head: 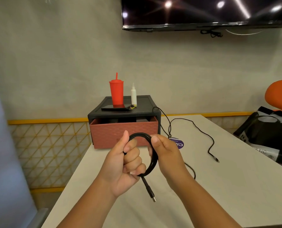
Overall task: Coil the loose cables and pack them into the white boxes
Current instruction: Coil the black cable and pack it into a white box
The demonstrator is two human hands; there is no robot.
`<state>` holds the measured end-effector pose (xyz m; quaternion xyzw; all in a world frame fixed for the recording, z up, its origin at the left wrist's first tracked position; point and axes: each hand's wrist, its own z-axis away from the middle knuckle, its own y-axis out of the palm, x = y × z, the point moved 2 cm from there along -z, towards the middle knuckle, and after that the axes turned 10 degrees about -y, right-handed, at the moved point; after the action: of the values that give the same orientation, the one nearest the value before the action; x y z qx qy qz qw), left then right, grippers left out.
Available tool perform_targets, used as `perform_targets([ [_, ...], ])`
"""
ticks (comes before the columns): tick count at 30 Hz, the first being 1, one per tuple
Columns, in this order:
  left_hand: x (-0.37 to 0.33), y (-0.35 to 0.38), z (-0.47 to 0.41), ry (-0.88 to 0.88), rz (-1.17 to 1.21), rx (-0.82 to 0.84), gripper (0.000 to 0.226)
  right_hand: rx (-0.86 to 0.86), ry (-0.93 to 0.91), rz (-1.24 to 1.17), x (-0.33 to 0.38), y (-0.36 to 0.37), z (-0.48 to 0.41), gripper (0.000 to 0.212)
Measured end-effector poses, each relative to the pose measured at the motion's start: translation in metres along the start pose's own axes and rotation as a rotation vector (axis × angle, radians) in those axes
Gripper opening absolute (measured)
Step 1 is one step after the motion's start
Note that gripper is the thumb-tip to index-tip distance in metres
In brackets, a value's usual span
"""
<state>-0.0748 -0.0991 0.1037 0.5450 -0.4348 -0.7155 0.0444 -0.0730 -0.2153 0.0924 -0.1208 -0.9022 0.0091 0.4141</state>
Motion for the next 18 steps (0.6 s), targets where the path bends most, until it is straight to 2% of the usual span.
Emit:
perform_targets([
  [4,0.005,-0.005,-0.003,-0.041,-0.044,0.032,0.049,-0.098,0.255,-0.159,0.002,0.006,-0.001,0.038],
  [6,0.008,-0.009,-0.003,-0.062,-0.098,0.090,0.051,-0.164,0.249,-0.147,-0.001,0.007,-0.001,0.037],
  [9,0.010,-0.013,-0.003,-0.081,-0.173,0.161,0.042,-0.208,0.211,-0.114,-0.004,0.004,-0.001,0.034],
  [13,0.007,-0.019,-0.002,-0.123,-0.203,0.288,0.029,-0.169,0.133,-0.038,-0.003,0.001,-0.003,0.039],
  [16,0.004,-0.021,0.000,-0.162,-0.240,0.338,0.033,-0.118,0.089,0.021,-0.003,0.001,-0.003,0.040],
  [18,0.003,-0.018,0.001,-0.159,-0.219,0.322,0.034,-0.082,0.109,-0.069,-0.002,0.001,-0.001,0.039],
])
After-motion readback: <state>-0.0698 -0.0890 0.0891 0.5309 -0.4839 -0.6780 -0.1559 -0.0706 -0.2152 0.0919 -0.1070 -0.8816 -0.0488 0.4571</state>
